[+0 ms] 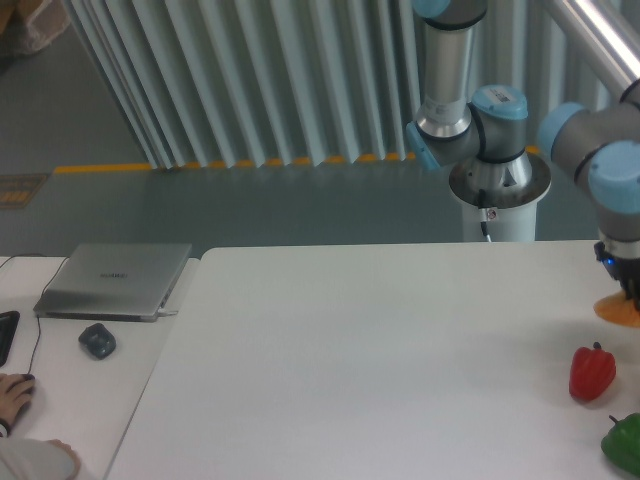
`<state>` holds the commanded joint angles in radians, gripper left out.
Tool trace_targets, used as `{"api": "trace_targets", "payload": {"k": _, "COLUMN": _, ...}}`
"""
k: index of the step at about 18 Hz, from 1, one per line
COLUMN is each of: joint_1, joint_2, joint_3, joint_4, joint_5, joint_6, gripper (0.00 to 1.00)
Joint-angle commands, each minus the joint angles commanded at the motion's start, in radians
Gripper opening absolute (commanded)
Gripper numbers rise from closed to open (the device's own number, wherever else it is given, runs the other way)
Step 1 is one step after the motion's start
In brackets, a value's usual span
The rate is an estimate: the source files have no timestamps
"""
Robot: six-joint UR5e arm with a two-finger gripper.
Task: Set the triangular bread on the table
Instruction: 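Lower the bread onto the table beside the red pepper and release, then lift the open gripper up away from the bread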
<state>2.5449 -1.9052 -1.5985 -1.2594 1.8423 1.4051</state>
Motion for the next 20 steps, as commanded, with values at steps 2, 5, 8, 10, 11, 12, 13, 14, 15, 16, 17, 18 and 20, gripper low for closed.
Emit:
{"api": "trace_targets", "payload": {"k": 2, "joint_1": 0.008, "joint_2": 0.005, "joint_3": 0.009, "joint_4": -0.003, "joint_5": -0.003, "joint_6": 0.012, "gripper": 0.50}}
{"api": "trace_targets", "payload": {"k": 5, "joint_1": 0.008, "joint_2": 0.011, "joint_3": 0.032, "joint_4": -0.014, "joint_5": -0.012, "joint_6": 0.029, "gripper": 1.00}}
{"api": "trace_targets", "payload": {"k": 8, "joint_1": 0.012, "joint_2": 0.043, "joint_3": 0.069, "joint_4": -0.070, "joint_5": -0.076, "joint_6": 0.034, "gripper": 1.00}}
{"api": "trace_targets", "payload": {"k": 10, "joint_1": 0.038, "joint_2": 0.075, "joint_3": 0.080, "joint_4": -0.097, "joint_5": -0.161, "joint_6": 0.023, "gripper": 1.00}}
{"api": "trace_targets", "payload": {"k": 11, "joint_1": 0.051, "joint_2": 0.083, "joint_3": 0.084, "joint_4": -0.101, "joint_5": -0.208, "joint_6": 0.023, "gripper": 1.00}}
{"api": "trace_targets", "payload": {"k": 12, "joint_1": 0.072, "joint_2": 0.090, "joint_3": 0.094, "joint_4": -0.104, "joint_5": -0.265, "joint_6": 0.015, "gripper": 1.00}}
{"api": "trace_targets", "payload": {"k": 13, "joint_1": 0.092, "joint_2": 0.095, "joint_3": 0.097, "joint_4": -0.101, "joint_5": -0.331, "joint_6": -0.003, "gripper": 1.00}}
{"api": "trace_targets", "payload": {"k": 14, "joint_1": 0.106, "joint_2": 0.095, "joint_3": 0.110, "joint_4": -0.100, "joint_5": -0.378, "joint_6": -0.017, "gripper": 1.00}}
{"api": "trace_targets", "payload": {"k": 15, "joint_1": 0.113, "joint_2": 0.094, "joint_3": 0.141, "joint_4": -0.107, "joint_5": -0.385, "joint_6": -0.018, "gripper": 1.00}}
{"api": "trace_targets", "payload": {"k": 16, "joint_1": 0.114, "joint_2": 0.086, "joint_3": 0.172, "joint_4": -0.129, "joint_5": -0.374, "joint_6": -0.011, "gripper": 1.00}}
{"api": "trace_targets", "payload": {"k": 17, "joint_1": 0.114, "joint_2": 0.072, "joint_3": 0.205, "joint_4": -0.159, "joint_5": -0.347, "joint_6": -0.005, "gripper": 1.00}}
{"api": "trace_targets", "payload": {"k": 18, "joint_1": 0.106, "joint_2": 0.048, "joint_3": 0.248, "joint_4": -0.193, "joint_5": -0.297, "joint_6": 0.014, "gripper": 1.00}}
{"api": "trace_targets", "payload": {"k": 20, "joint_1": 0.091, "joint_2": -0.006, "joint_3": 0.313, "joint_4": -0.235, "joint_5": -0.203, "joint_6": 0.086, "gripper": 1.00}}
